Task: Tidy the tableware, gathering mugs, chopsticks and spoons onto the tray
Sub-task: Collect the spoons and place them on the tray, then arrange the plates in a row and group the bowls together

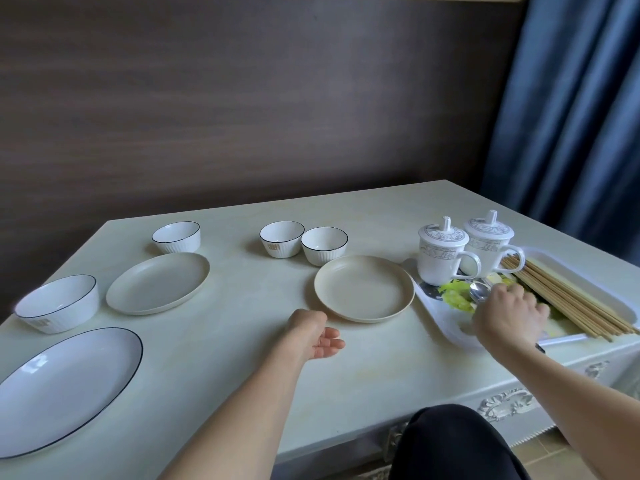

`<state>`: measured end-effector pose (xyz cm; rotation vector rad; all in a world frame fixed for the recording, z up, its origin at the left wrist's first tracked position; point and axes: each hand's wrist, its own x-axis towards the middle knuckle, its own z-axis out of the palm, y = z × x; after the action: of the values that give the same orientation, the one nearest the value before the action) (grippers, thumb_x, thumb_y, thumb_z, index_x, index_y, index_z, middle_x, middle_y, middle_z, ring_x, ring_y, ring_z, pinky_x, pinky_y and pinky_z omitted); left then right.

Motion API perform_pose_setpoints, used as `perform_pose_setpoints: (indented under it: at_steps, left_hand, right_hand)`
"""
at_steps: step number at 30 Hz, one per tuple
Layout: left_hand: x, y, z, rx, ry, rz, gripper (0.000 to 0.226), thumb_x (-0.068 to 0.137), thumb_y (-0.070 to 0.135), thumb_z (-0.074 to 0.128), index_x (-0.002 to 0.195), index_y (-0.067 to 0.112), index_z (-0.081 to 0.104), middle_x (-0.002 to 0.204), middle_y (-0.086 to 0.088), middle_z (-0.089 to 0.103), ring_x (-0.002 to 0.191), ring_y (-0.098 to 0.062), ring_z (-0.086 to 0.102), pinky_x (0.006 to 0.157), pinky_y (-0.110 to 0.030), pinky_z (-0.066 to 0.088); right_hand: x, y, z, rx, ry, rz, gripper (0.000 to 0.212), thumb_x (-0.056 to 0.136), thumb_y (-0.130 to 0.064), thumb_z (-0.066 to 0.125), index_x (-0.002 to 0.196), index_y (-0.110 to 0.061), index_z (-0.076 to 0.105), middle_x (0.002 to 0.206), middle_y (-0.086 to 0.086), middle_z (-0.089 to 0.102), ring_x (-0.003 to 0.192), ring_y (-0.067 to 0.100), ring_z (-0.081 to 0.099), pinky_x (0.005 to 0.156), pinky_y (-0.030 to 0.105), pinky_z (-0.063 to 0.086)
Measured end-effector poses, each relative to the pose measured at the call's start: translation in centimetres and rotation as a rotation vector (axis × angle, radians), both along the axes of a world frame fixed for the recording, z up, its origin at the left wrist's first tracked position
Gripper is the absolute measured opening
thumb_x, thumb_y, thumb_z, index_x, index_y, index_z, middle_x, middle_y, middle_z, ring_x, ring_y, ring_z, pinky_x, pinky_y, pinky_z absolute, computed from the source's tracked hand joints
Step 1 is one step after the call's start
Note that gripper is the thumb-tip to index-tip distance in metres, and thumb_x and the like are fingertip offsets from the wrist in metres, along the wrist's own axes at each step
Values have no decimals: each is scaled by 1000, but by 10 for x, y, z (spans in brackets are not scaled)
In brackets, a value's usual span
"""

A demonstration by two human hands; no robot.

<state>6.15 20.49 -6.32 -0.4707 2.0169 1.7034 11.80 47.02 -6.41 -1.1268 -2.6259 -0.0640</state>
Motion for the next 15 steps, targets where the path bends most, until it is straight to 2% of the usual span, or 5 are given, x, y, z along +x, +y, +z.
perform_pose_setpoints:
  at_steps: [3,5,9,12,15]
  left_hand:
    - [-4,-12,1,-13,18,8,29,97,6,30,120,-3,46,76,-11,58,59,-24,62,53,-30,51]
    - [-6,-22,0,-15,22,28,27,97,6,30,117,-1,46,76,-11,58,59,-24,62,53,-30,51]
    - [-9,-45,-1,-10,30,75,23,97,5,31,114,-2,46,75,-12,58,58,-24,63,54,-30,52]
    - [-8,-61,-3,13,31,99,22,98,4,31,113,-3,45,74,-13,57,58,-25,63,54,-31,53]
    - [-9,-73,-5,40,19,112,24,98,4,30,115,-4,45,76,-15,57,59,-26,63,55,-32,53]
  right_hand:
    - [-8,-27,10,-14,130,247,23,95,-25,41,99,-7,56,101,16,65,95,32,60,69,33,40]
    - [-16,-51,12,-147,156,306,32,97,-34,37,94,-7,54,94,16,67,89,34,62,62,31,38]
    - [-32,-103,0,-592,205,188,51,94,-46,38,110,0,54,100,20,69,95,34,66,81,36,50]
    - [-35,-128,-3,-794,250,75,44,94,-27,46,120,7,39,117,25,61,108,39,60,93,39,45]
    - [-34,-137,-1,-842,284,15,38,87,-11,48,120,4,37,119,25,59,110,40,58,92,39,44]
